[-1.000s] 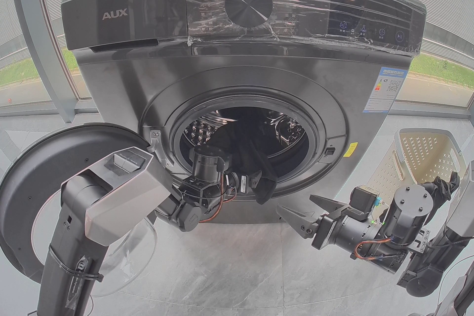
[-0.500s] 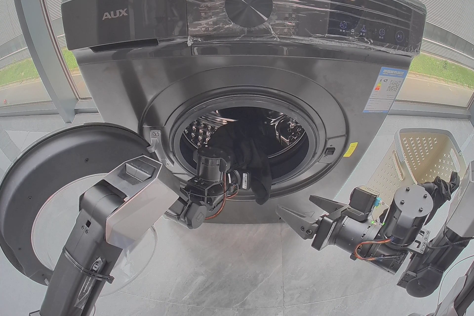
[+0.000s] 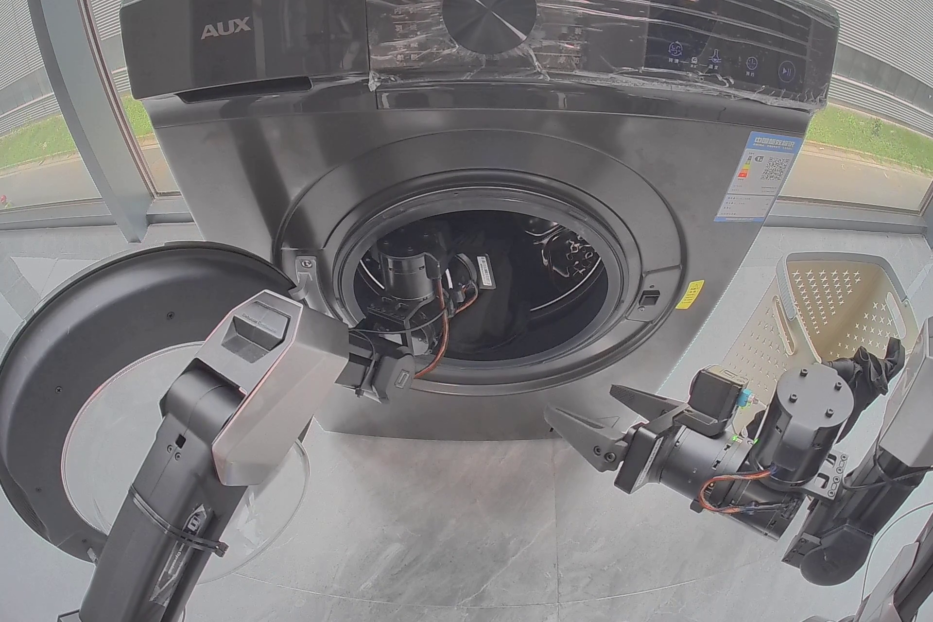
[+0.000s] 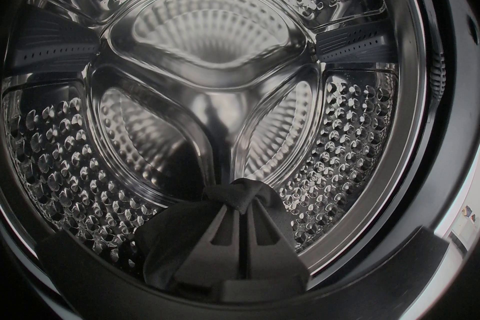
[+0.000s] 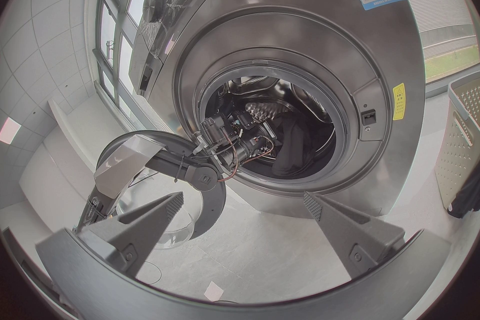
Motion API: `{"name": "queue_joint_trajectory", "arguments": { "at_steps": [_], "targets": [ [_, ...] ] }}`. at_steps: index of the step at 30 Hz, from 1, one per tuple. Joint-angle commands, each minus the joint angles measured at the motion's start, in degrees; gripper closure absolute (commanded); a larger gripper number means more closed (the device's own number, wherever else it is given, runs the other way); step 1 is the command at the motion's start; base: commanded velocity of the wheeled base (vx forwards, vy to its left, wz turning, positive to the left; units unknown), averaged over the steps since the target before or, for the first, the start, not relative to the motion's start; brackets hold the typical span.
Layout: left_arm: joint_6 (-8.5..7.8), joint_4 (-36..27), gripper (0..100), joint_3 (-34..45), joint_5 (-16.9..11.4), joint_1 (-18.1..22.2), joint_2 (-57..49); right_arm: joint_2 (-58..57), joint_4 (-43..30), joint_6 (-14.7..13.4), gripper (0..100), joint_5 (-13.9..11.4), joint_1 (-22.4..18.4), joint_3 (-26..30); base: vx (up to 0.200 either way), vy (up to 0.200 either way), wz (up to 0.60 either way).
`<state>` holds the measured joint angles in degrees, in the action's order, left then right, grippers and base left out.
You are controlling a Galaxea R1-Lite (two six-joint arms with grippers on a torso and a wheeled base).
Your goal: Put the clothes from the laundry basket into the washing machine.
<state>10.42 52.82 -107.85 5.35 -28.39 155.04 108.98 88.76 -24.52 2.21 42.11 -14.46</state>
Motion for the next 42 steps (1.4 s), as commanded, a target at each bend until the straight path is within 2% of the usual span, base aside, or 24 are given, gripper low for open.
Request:
{"name": "queue_joint_trajectory", "arguments": {
  "at_steps": [1,2,3,10,11,12,13,14,15,18,21,23,26,31,34,42],
  "targets": [
    [0.21,0.0,100,-1.0,0.1,0.0,0.9,-0.1,0.0,0.1,0,0.0,0.0,0.0,0.0,0.0,0.0],
    [0.21,0.0,100,-1.0,0.1,0.0,0.9,-0.1,0.0,0.0,0,0.0,0.0,0.1,0.0,0.0,0.0],
    [0.48,0.0,0,-0.8,0.1,-0.2,0.9,-0.4,0.0,0.0,0,0.0,0.0,0.0,0.0,0.0,0.0],
    [1.0,1.4,0,2.4,1.8,-1.5,-0.4,-0.6,0.0,0.0,0,0.0,0.0,0.1,0.0,0.0,0.0],
    [1.27,2.0,0,12.0,1.9,-2.6,-5.8,-0.8,0.0,0.0,0,0.0,0.0,0.1,0.0,0.0,0.0],
    [1.79,2.4,0,16.2,1.7,-3.4,-7.9,-1.0,0.0,0.0,0,0.0,0.0,0.1,0.0,0.0,0.0],
    [1.79,2.4,0,16.2,1.7,-3.4,-7.9,-1.0,0.0,0.0,0,0.0,0.0,0.1,0.0,0.0,0.0],
    [3.2,3.7,0,25.5,1.4,-5.6,-12.5,-1.2,0.0,0.0,0,0.0,-0.1,0.3,0.0,0.0,0.0],
    [3.29,5.1,0,31.4,1.3,-6.7,-15.2,-1.2,0.0,0.0,0,0.0,-0.1,0.5,0.0,0.0,0.0],
    [3.11,9.0,0,39.6,0.5,-8.6,-17.8,-1.2,0.0,0.0,0,0.0,-0.1,0.5,0.0,0.0,0.0],
    [2.5,12.7,0,47.1,1.5,-10.8,-19.8,-1.3,0.0,0.0,0,-0.1,-0.1,0.5,0.0,0.0,0.0],
    [0.91,15.0,0,54.0,1.7,-11.1,-23.0,-1.3,0.0,0.0,0,0.0,-0.1,0.5,0.0,0.0,0.0],
    [0.65,17.5,0,56.3,1.1,-11.0,-24.2,-1.1,0.0,0.0,0,0.0,-0.1,0.4,0.0,0.0,0.0],
    [0.48,17.9,0,56.3,0.4,-10.6,-23.9,-1.0,0.0,0.0,0,0.0,0.0,0.4,0.0,0.0,0.0],
    [0.48,18.3,0,56.0,-0.6,-10.6,-23.3,-1.1,0.0,0.0,0,0.0,0.0,0.4,0.2,0.0,0.0],
    [0.3,17.6,0,48.3,-1.0,-9.8,-17.9,-1.1,0.0,0.0,0,0.0,0.0,0.5,0.0,0.0,0.0]
  ]
}}
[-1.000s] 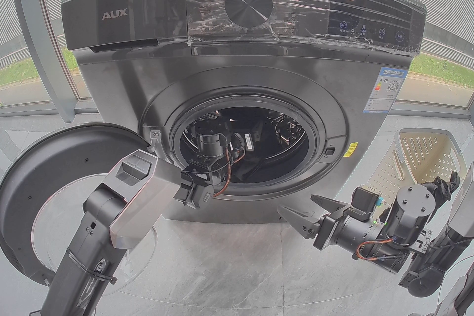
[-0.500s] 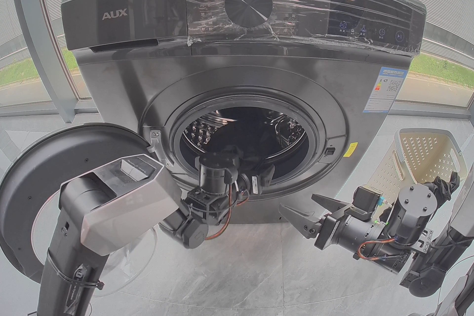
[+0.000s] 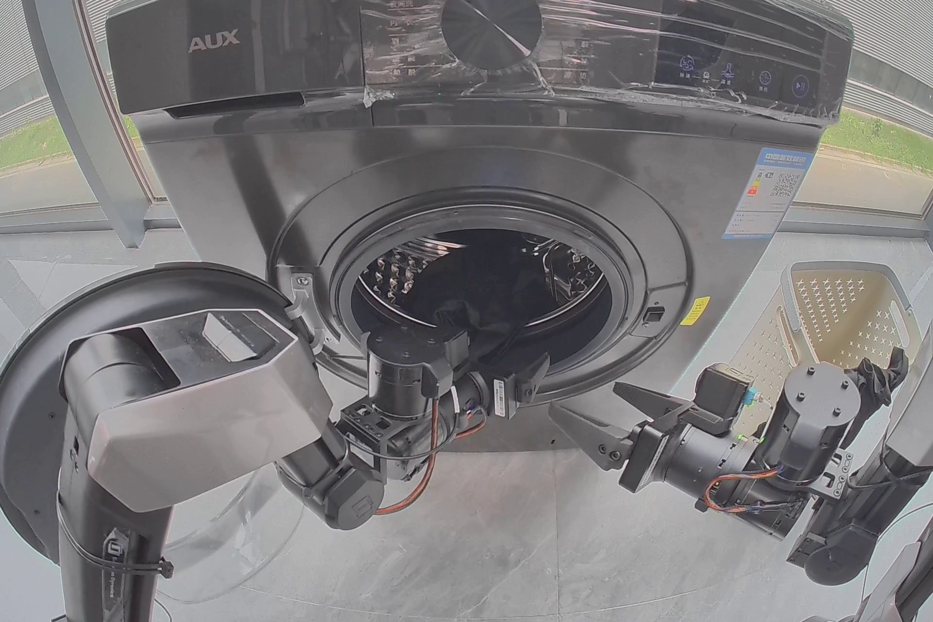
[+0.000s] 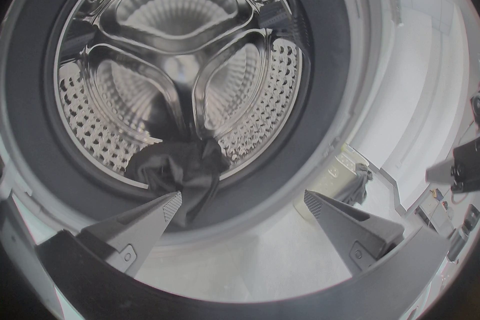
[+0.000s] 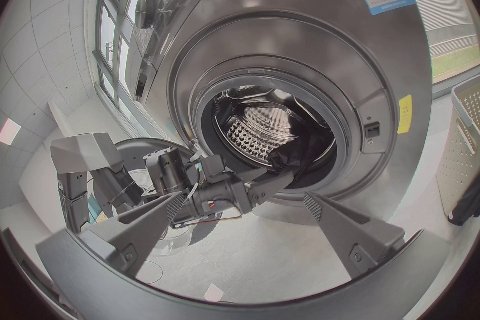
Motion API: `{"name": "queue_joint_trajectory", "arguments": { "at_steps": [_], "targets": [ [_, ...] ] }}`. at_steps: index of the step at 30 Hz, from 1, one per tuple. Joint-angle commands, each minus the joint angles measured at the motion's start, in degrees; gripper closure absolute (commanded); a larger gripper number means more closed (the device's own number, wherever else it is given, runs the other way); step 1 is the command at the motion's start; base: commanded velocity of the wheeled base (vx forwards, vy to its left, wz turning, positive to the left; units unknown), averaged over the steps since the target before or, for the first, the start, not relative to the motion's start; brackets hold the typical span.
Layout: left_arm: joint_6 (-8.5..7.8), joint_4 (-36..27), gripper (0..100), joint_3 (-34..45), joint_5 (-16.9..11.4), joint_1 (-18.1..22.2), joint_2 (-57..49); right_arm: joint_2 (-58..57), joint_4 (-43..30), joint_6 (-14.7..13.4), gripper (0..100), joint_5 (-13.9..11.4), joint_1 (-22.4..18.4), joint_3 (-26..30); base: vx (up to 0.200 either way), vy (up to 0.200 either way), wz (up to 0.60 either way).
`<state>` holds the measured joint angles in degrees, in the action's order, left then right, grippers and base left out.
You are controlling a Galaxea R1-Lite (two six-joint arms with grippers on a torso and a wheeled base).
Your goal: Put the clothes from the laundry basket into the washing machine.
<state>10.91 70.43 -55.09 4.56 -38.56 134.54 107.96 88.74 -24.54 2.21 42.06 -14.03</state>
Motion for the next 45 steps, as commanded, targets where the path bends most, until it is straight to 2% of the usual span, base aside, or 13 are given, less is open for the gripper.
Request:
{"name": "queue_joint_trajectory", "arguments": {
  "at_steps": [1,4,6,10,13,15,21,32,33,37,42,44,45],
  "targets": [
    [-0.8,-0.3,0,-5.8,-0.2,0.6,3.5,-0.1,0.0,0.0,0,0.0,0.0,0.1,0.0,0.0,0.0],
    [-2.91,-0.9,0,-10.2,0.5,1.4,6.3,-0.2,0.1,0.0,0,0.0,0.1,0.1,0.0,0.0,0.0],
    [-3.26,-1.3,0,-11.4,0.5,1.9,7.4,-0.2,0.0,0.0,0,0.0,0.1,0.1,0.0,0.0,0.0],
    [-3.7,-7.1,0,-13.8,0.5,3.1,8.1,-0.3,0.1,0.0,0,0.0,0.1,0.1,0.0,0.0,0.0],
    [-4.93,-13.6,0,-17.8,0.5,4.5,8.8,-0.2,0.0,0.0,0,0.0,0.1,0.1,0.0,0.0,0.0],
    [-5.11,-14.2,0,-18.7,0.5,5.0,9.4,-0.2,0.0,0.0,0,0.0,0.1,0.1,0.0,0.0,0.0],
    [-8.01,-15.8,0,-26.0,1.2,6.8,15.5,-0.1,0.0,0.0,0,-0.1,0.1,0.1,0.0,0.0,0.0],
    [-8.27,-18.3,0,-31.7,1.2,7.4,18.7,0.0,0.0,0.0,0,-0.1,0.1,0.0,0.0,0.0,0.0],
    [-8.27,-18.0,100,-31.6,1.2,7.7,19.0,0.0,0.0,0.0,0,-0.1,0.1,0.0,0.0,0.0,0.0],
    [-8.1,-17.6,100,-32.5,1.0,7.8,19.5,-0.2,0.0,0.1,0,-0.1,0.1,0.1,0.0,0.0,0.0],
    [-6.96,-17.1,100,-39.5,2.1,8.8,20.9,-0.3,0.0,0.1,0,-0.1,0.1,0.0,0.0,0.0,0.0],
    [-6.96,-17.0,100,-39.8,2.3,8.8,20.9,-0.3,0.1,0.1,0,-0.1,0.1,0.0,0.0,0.0,0.0],
    [-6.16,-16.2,100,-47.5,4.7,9.3,23.3,-0.3,0.1,0.1,0,-0.1,0.1,-0.2,0.0,0.0,0.0]
  ]
}}
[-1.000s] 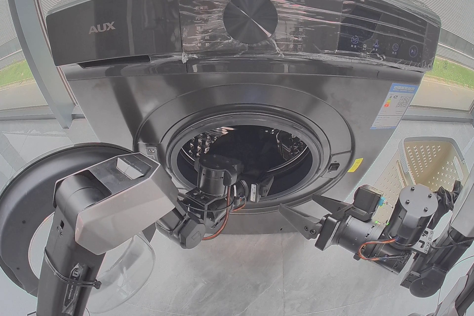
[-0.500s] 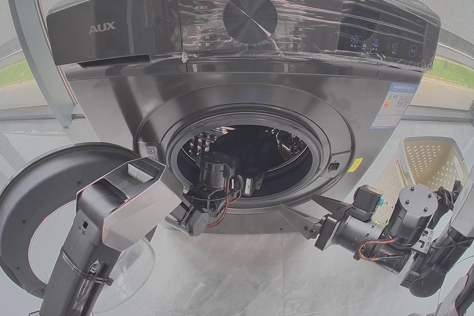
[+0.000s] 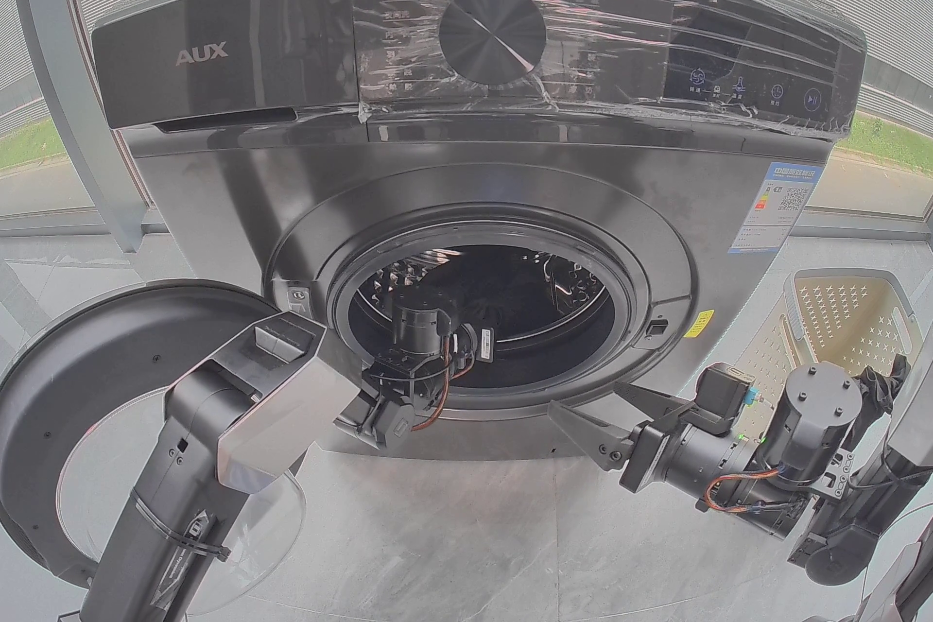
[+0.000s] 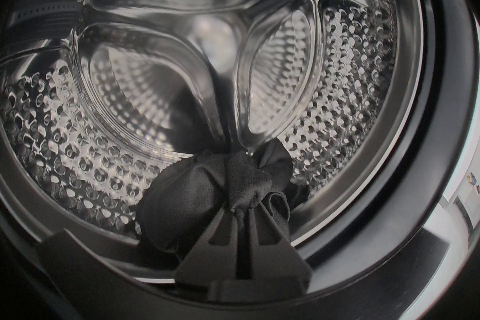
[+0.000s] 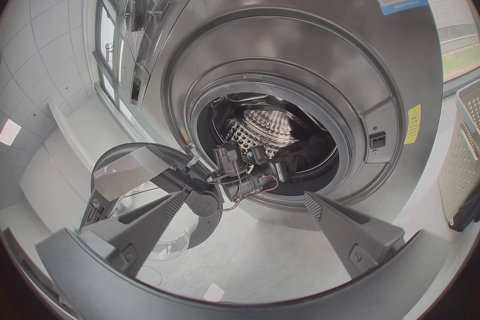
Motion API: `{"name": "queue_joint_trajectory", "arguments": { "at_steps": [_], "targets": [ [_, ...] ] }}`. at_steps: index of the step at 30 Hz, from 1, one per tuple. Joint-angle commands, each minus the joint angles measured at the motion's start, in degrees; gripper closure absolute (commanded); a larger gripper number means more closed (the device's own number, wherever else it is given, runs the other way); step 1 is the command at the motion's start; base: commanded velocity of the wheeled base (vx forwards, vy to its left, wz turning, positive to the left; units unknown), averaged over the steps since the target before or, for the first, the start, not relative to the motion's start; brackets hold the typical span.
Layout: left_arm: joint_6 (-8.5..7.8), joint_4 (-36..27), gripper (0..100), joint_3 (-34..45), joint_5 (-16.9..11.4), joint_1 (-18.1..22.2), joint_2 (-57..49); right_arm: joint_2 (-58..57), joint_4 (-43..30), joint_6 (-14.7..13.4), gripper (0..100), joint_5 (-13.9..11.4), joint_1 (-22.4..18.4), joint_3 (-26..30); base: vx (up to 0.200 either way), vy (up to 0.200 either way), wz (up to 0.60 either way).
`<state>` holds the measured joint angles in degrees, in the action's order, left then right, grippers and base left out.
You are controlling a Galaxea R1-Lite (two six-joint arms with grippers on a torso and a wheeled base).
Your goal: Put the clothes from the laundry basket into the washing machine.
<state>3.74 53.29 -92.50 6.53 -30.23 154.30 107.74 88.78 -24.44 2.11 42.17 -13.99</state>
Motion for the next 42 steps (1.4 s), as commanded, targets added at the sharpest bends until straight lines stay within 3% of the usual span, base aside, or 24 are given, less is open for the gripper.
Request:
{"name": "queue_joint_trajectory", "arguments": {
  "at_steps": [1,8,17,18,20,23,25,33,42],
  "targets": [
    [1.09,0.9,100,-12.3,3.3,1.1,4.3,-0.1,0.1,0.0,0,0.0,0.0,-0.2,0.0,0.0,0.0],
    [0.56,0.7,100,-22.1,4.5,1.9,9.1,-0.1,0.1,0.0,0,0.0,0.0,-0.2,0.0,0.0,0.0],
    [1.0,1.4,100,-22.1,5.3,2.9,10.1,-0.1,0.1,0.0,0,0.0,0.0,-0.1,0.0,0.0,0.0],
    [1.09,1.6,0,-22.1,5.3,2.9,10.1,-0.1,0.1,0.0,0,0.0,0.0,-0.1,0.0,0.0,0.0],
    [1.79,1.9,0,-22.1,5.2,2.7,9.8,-0.1,0.1,0.0,0,0.0,0.0,0.0,0.0,0.0,0.0],
    [4.43,2.0,0,-22.1,5.5,2.0,9.3,-0.1,0.1,-0.1,0,0.0,-0.1,0.0,0.0,0.0,0.0],
    [4.43,2.0,0,-21.0,5.6,1.1,7.9,0.0,0.1,0.0,0,0.0,-0.1,0.0,0.0,0.0,0.0],
    [5.66,5.4,0,2.6,5.5,-5.5,-6.9,-0.6,0.0,0.0,0,0.0,-0.1,0.4,0.0,0.0,0.0],
    [5.57,15.9,0,35.1,5.6,-14.1,-24.2,-6.5,-0.1,1.2,0,0.1,6.2,10.5,0.0,0.0,0.0]
  ]
}}
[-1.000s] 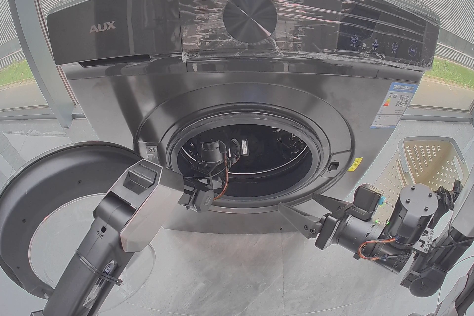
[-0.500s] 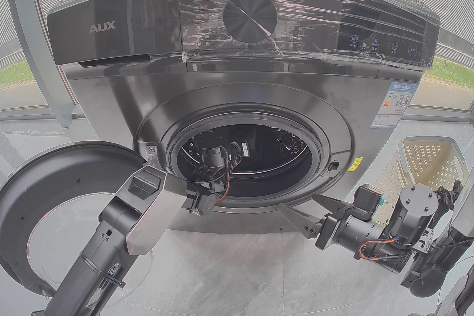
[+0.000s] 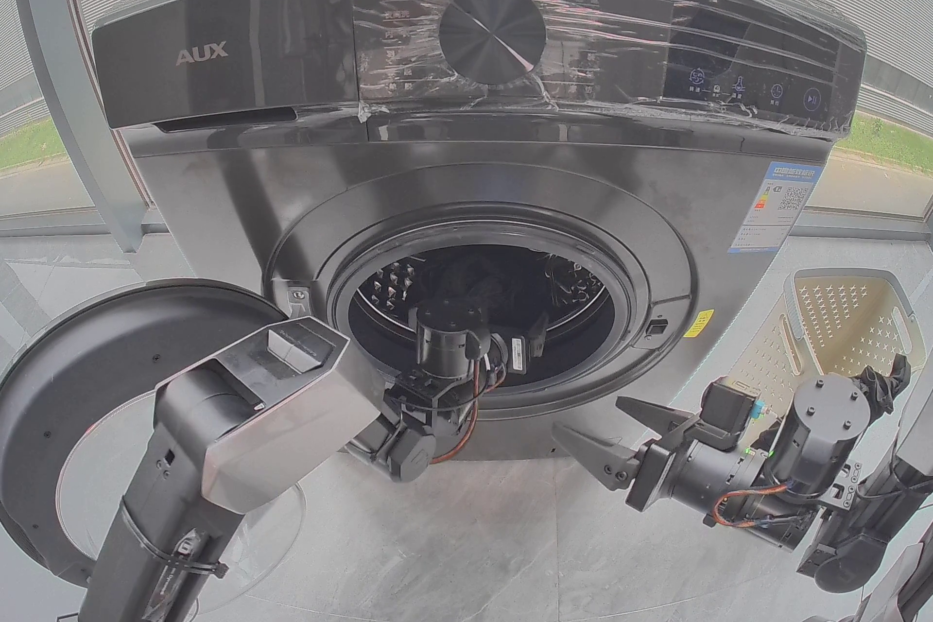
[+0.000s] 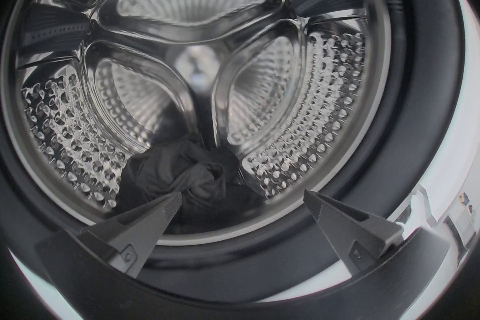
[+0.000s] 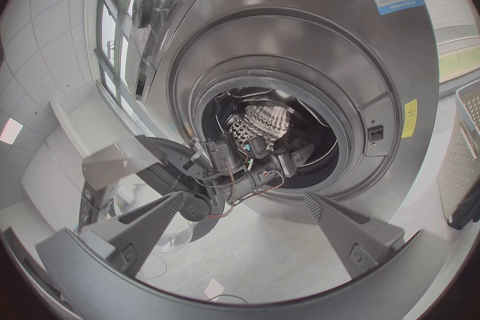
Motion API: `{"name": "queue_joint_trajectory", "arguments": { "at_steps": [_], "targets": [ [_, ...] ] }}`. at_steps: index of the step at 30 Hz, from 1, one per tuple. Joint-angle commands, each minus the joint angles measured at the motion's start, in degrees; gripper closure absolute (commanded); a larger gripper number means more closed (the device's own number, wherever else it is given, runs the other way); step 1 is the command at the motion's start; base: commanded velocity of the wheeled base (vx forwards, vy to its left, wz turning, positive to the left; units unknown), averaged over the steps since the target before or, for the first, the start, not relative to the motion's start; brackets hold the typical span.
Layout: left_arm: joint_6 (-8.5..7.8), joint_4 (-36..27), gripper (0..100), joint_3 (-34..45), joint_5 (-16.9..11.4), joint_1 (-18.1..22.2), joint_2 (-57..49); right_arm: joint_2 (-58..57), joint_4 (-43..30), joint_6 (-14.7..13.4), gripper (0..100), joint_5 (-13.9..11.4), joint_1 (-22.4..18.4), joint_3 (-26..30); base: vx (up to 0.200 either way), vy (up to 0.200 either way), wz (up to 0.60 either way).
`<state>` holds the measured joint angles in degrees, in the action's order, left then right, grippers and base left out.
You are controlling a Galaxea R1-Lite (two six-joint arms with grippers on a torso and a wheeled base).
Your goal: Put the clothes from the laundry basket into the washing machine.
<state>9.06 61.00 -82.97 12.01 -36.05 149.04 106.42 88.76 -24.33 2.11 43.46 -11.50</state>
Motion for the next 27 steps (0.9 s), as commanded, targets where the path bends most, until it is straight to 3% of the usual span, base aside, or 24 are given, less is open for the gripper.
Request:
{"name": "queue_joint_trajectory", "arguments": {
  "at_steps": [1,2,3,4,6,9,10,11,13,14,15,18,24,27],
  "targets": [
    [0.26,9.5,0,29.3,0.1,-9.0,-21.1,-6.1,-0.1,2.3,0,0.2,5.1,9.5,0.0,0.0,0.0],
    [0.26,9.5,0,29.3,0.1,-9.0,-21.1,-6.1,-0.1,2.3,0,0.2,5.1,9.5,0.0,0.0,0.0],
    [0.26,11.5,0,35.7,0.1,-10.1,-25.4,-7.5,-0.5,5.2,0,0.4,4.3,11.5,0.0,0.0,0.0],
    [0.35,12.5,0,39.2,0.1,-10.6,-27.8,-7.5,-0.5,5.2,0,0.4,4.3,11.5,0.0,0.0,0.0],
    [0.7,13.6,0,43.0,0.1,-11.2,-30.3,-9.5,-0.8,6.9,0,2.2,4.6,11.5,0.0,0.0,0.0],
    [2.9,17.4,0,52.6,0.1,-12.1,-37.1,-10.4,-0.9,8.3,0,7.3,6.2,11.5,0.0,0.0,0.0],
    [3.07,17.7,0,53.4,0.1,-12.2,-37.6,-10.4,-0.9,8.6,0,7.6,6.4,11.5,0.0,0.0,0.0],
    [3.77,19.2,0,57.7,0.1,-12.2,-40.8,-10.3,-1.0,9.2,0,11.0,6.8,11.5,0.0,0.0,0.0],
    [3.69,21.4,0,62.8,0.9,-11.9,-44.9,-10.4,-1.0,9.7,0,15.3,6.8,11.5,0.0,0.0,0.0],
    [3.69,21.7,0,63.5,1.2,-11.9,-45.4,-10.4,-1.0,9.7,0,15.8,6.8,11.5,0.0,0.0,0.0],
    [4.3,23.9,0,67.3,2.6,-11.7,-48.5,-10.4,-1.0,10.4,0,17.9,6.7,11.5,0.0,0.0,0.0],
    [4.65,26.6,0,74.1,3.9,-11.1,-52.3,-10.4,-1.0,10.6,0,18.5,6.6,11.5,0.0,0.0,0.0],
    [3.86,27.7,0,76.2,6.2,-9.3,-56.4,-10.2,-1.2,10.5,0,18.7,4.9,11.5,0.0,0.0,0.0],
    [1.58,27.7,0,76.8,8.7,-9.0,-56.1,-10.6,-1.2,10.6,0,18.7,3.8,11.5,0.0,0.0,0.0]
  ]
}}
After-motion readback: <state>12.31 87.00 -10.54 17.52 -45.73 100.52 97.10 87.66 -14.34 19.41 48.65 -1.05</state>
